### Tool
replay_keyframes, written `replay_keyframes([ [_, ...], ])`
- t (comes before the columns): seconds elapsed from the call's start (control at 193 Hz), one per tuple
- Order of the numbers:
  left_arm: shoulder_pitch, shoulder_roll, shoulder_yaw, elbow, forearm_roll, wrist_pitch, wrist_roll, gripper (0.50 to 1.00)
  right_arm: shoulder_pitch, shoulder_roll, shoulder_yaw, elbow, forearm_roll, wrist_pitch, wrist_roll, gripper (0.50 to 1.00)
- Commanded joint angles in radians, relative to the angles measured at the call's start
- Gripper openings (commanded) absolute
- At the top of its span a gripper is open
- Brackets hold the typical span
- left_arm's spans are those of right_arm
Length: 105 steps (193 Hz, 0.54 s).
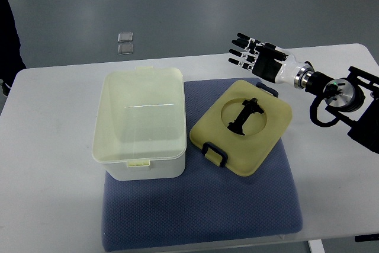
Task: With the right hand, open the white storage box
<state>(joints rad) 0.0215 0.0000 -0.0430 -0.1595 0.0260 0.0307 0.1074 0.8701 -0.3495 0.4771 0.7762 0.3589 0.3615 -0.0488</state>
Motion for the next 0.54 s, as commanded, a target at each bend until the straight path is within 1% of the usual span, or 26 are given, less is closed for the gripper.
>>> replay_keyframes([
  [0.0,0.000,0.000,0.000,0.000,0.000,0.000,0.000,1.000,0.000,0.001,0.002,0.000,0.009,0.016,-0.006,0.944],
  [0.187,0.000,0.000,0.000,0.000,0.000,0.000,0.000,1.000,-0.006,0.007,0.000,0.000,0.003,0.008,0.021,0.944],
  [0.539,0.000,0.000,0.000,0.000,0.000,0.000,0.000,1.000,-0.028,0.001,0.002,0.000,-0.003,0.020,0.063,0.944],
])
